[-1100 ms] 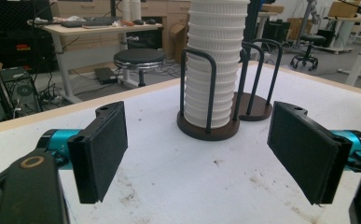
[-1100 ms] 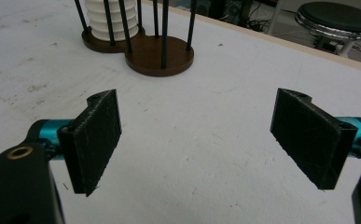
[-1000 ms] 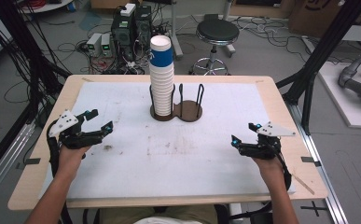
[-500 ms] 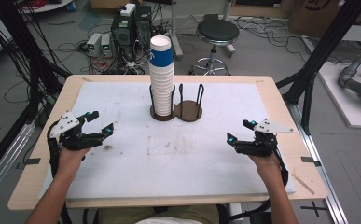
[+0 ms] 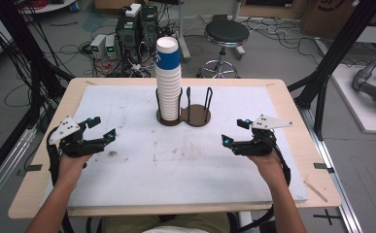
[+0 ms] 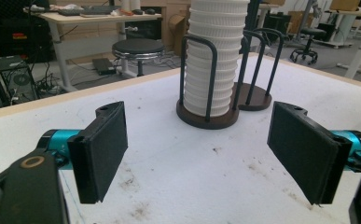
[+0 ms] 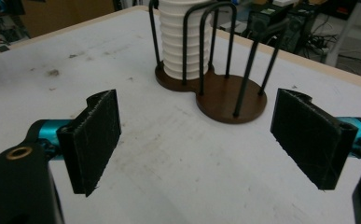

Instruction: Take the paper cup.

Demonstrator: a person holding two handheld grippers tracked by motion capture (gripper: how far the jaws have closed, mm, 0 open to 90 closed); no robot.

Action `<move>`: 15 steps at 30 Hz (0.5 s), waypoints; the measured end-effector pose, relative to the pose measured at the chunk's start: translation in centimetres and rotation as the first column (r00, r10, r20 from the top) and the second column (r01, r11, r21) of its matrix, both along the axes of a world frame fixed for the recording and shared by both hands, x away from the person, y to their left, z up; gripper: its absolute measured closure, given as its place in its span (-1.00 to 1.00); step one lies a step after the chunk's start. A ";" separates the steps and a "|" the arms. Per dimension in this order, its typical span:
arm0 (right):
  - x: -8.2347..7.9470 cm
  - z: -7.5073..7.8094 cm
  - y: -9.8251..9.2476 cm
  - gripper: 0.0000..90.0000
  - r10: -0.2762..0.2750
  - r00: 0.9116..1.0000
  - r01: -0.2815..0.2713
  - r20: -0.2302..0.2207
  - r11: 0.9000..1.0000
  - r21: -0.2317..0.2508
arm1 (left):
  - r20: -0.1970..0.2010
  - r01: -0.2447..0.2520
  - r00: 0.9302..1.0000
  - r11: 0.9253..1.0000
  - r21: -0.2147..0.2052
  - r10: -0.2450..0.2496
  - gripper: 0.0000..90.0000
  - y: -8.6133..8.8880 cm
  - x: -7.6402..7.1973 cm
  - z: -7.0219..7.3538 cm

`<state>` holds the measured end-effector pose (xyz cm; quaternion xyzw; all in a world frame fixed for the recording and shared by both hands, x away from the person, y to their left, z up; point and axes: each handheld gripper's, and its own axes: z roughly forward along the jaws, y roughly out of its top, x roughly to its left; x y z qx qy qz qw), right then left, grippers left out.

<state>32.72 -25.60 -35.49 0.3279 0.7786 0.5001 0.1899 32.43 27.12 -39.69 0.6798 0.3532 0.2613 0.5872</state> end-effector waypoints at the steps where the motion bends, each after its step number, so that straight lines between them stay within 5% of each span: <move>1: 0.2 0.2 0.3 -0.67 0.010 1.000 -0.010 0.002 1.000 0.001 | 0.000 -0.002 1.000 1.000 0.004 0.002 -0.56 0.1 0.0 0.0; 11: 2.6 2.5 3.3 -0.70 0.027 0.998 -0.029 0.052 0.999 0.033 | -0.002 -0.002 1.000 1.000 -0.004 0.002 -0.55 0.3 0.2 -0.1; 15: 3.8 3.5 4.6 -0.69 0.075 0.996 -0.078 0.048 0.995 0.069 | -0.001 -0.003 1.000 1.000 -0.006 0.003 -0.55 0.3 0.2 -0.1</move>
